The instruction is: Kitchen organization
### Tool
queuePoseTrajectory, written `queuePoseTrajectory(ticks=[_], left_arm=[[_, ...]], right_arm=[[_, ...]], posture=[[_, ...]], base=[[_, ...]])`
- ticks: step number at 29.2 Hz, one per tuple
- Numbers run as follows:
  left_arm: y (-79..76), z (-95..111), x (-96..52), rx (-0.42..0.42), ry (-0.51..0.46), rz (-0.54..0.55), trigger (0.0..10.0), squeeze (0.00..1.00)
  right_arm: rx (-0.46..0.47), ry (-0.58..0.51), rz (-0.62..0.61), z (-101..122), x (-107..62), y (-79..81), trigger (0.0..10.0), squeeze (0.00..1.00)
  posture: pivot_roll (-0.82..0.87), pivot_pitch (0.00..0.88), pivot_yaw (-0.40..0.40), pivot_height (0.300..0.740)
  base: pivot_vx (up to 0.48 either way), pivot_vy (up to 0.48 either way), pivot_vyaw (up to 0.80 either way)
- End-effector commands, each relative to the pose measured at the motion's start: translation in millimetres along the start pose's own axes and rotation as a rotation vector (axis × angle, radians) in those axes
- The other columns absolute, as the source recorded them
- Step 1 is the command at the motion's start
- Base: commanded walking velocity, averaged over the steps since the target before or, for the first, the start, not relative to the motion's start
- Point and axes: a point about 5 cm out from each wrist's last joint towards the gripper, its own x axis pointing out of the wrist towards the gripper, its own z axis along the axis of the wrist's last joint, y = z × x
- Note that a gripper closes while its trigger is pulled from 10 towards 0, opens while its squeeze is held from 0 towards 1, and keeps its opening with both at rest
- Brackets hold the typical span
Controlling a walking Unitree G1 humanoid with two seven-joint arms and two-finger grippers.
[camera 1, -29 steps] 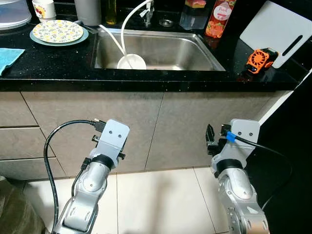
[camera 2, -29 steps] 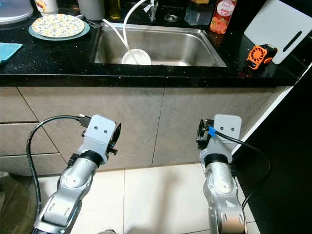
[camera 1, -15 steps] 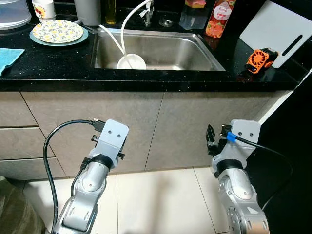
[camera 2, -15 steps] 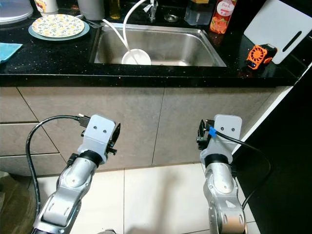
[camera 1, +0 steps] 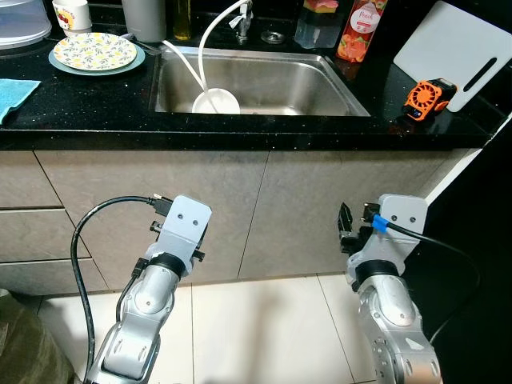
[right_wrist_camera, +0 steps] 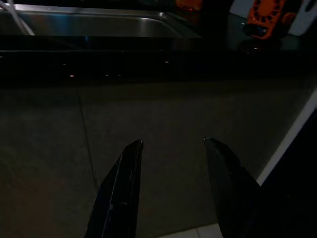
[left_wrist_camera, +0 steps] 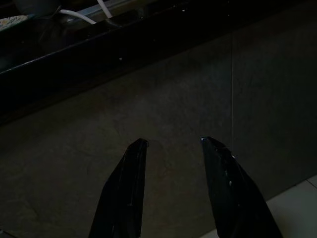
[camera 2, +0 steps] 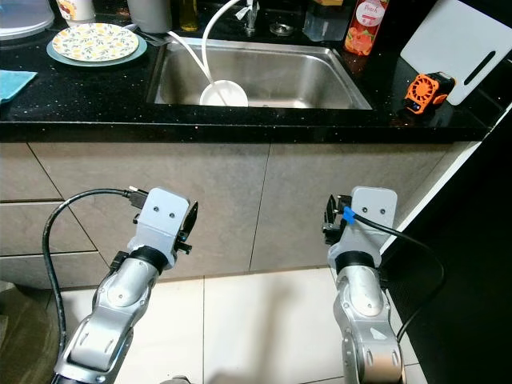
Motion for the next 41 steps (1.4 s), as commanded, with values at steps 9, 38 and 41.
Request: queuePoseTrajectory(ticks=[9, 38, 41], left_arm=[[-4.3, 1.4, 0.1, -0.003, 0.002, -0.009, 10.0, 0.00], [-5.8, -1.8, -0.5, 0.000, 0.007, -0.013, 10.0, 0.00], [-5.7, -2.5, -0.9, -0.004, 0.009, -0.014, 10.0, 0.00]], right_arm=[[-0.009, 0.028, -0.004, -4.4, -1.3, -3.9, 10.0, 0.00], [-0.010, 0.033, -0.002, -6.5, -1.5, -2.7, 10.0, 0.00], [-0.005, 0.038, 0.002, -8.2, -2.8, -3.4, 10.0, 0.00]], posture=[[0.16, 0.084, -0.089, 0.740], [0.17, 0.052, -0.086, 0.740], [0.17, 0.047, -0.091, 0.740]], base=[[0.000, 0.000, 0.00], [0.000, 0.000, 0.00], [0.000, 0.000, 0.00]])
